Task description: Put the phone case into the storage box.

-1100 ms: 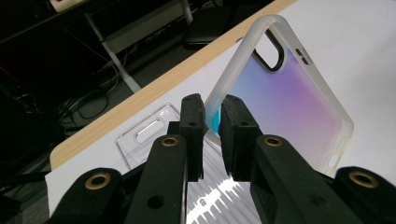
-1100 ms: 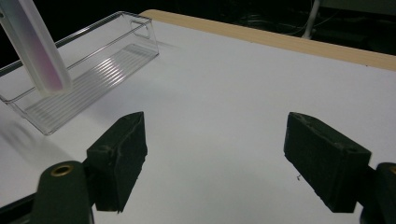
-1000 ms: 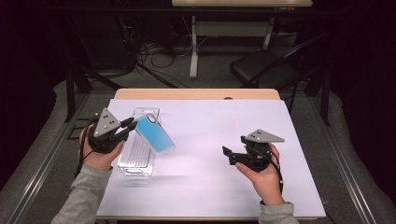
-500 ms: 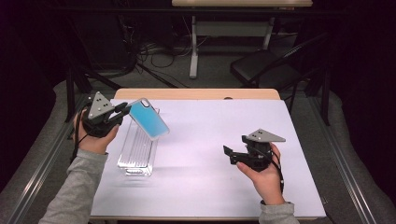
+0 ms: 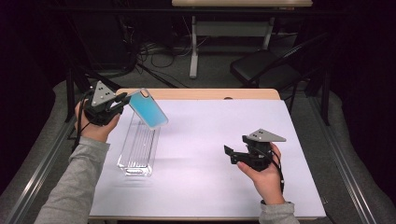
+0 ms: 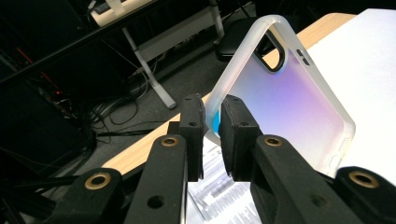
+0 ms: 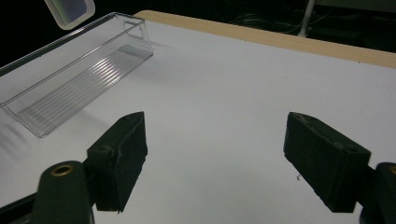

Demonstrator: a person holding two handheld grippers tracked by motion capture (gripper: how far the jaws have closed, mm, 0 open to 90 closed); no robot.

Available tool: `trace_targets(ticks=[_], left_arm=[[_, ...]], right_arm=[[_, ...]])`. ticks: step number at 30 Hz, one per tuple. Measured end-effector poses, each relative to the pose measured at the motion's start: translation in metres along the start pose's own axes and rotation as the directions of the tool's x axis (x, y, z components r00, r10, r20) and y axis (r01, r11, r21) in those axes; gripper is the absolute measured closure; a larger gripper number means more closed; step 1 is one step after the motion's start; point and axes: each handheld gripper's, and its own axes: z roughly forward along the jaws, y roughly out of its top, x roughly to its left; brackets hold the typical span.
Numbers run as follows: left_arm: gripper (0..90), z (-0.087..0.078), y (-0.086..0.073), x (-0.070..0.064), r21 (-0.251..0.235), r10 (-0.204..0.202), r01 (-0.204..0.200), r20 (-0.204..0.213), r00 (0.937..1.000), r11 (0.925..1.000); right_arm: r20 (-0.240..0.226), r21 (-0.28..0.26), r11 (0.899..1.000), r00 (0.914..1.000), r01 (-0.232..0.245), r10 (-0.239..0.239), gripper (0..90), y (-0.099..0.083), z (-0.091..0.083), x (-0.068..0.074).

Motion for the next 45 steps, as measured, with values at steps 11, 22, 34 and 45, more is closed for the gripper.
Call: trace_targets(ticks=[11,22,34,45], left_arm=[[79.8,0.017,0.002,0.009,0.020,-0.002,0.002,-0.002,1.0000,0.9998],[79.9,0.030,-0.002,0.013,0.024,0.012,-0.012,-0.005,0.9999,0.9996],[79.9,0.043,-0.006,0.018,0.024,0.068,-0.068,-0.039,0.9969,0.9974],[79.9,0.053,-0.011,0.026,0.028,0.098,-0.097,-0.056,0.9935,0.9949]], right_arm=[[0.002,0.003,1.000,1.0000,-0.003,0.003,21.0,-0.002,0.002,-0.001],[0.001,0.012,1.000,1.0000,-0.003,0.003,21.1,-0.003,0.004,-0.002],[0.006,0.015,1.000,1.0000,-0.003,0.003,21.2,-0.004,0.005,-0.002],[0.009,0.021,1.000,0.9999,-0.013,0.012,21.2,-0.006,0.007,-0.003]])
